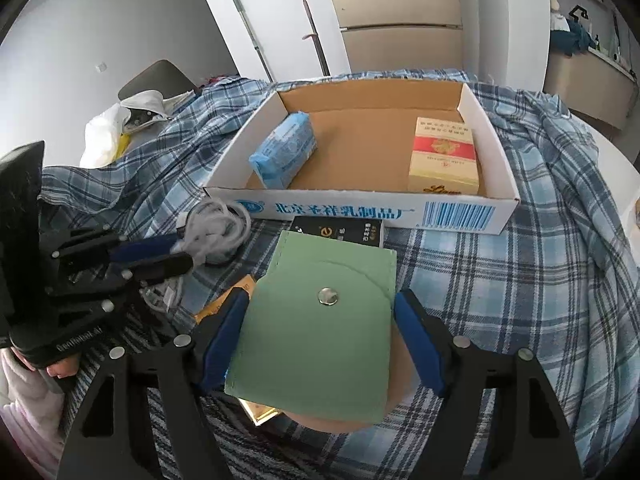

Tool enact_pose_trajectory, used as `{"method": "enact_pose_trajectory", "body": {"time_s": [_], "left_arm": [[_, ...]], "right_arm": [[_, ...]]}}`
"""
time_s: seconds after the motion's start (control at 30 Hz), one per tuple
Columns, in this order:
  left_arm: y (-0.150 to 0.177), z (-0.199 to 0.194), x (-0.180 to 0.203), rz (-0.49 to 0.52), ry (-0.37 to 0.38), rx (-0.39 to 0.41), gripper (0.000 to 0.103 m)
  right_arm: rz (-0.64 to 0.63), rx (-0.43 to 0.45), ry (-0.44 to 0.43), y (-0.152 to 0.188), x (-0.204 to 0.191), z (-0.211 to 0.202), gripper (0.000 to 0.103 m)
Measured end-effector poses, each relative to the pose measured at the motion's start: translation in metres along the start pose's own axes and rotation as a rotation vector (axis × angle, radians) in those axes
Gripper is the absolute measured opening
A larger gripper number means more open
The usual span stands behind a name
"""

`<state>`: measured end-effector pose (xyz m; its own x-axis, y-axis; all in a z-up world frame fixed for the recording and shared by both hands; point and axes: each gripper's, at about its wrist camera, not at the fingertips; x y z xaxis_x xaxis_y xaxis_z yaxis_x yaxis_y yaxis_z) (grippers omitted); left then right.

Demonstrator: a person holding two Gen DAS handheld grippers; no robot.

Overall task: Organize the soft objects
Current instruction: 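Grasp the white coiled cable with the left gripper while the right holds the green card, then lower the green card and white cable into the box and open both grippers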

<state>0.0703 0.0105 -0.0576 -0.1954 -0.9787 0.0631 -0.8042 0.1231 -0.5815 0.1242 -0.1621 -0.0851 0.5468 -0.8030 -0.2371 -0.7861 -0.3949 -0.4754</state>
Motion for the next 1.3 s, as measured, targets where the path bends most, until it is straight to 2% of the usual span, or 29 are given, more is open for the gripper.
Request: {"method": "enact_pose_trajectory", "body": {"time_s": [0.2,0.4,0.57,0.73,0.83,1.0,1.2,1.3], "left_arm": [[0.000,-0.033,0.006,-0.014,-0.032,0.186,0.020],[-0.003,-0.050,0.006,-0.072,-0.095,0.238,0.020],[-0.015,-0.065,0.008,-0.108,-0.106,0.255,0.020],[-0.034,-0.084,0.017,-0.113,-0.116,0.275,0.020],[-0.049,-0.098,0.026,-0.104,-0.172,0.321,0.020],[-0.075,-0.119,0.033,-0.127,-0.194,0.383,0.020],[-0.112,-0.138,0.033,-0.191,-0.179,0.473,0.020],[-0.123,-0.135,0.030,-0.227,-0.154,0.479,0.020]], "right_arm": [[-0.035,0.099,0.063,0.001,-0.007,-0.018,0.074],[-0.051,0.163,0.093,0.001,-0.011,-0.033,0.074],[-0.056,0.195,0.115,-0.006,-0.014,-0.049,0.074],[-0.066,0.218,0.141,-0.023,-0.021,-0.073,0.074],[-0.094,0.266,0.173,-0.034,-0.026,-0.090,0.074],[-0.072,0.342,0.191,-0.062,-0.029,-0.113,0.074],[-0.032,0.409,0.206,-0.094,-0.024,-0.129,0.074],[-0.015,0.433,0.201,-0.110,-0.020,-0.130,0.074]]}}
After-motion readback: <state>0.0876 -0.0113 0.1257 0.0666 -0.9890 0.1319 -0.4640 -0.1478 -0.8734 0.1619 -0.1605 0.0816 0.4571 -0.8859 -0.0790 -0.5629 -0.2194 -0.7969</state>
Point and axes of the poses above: each gripper's, at about its wrist camera, not at the fingertips, and z roughly the way its jaws point, x to its right, y to its underside, and after that the axes turned 7 degrees about -x, right-handed
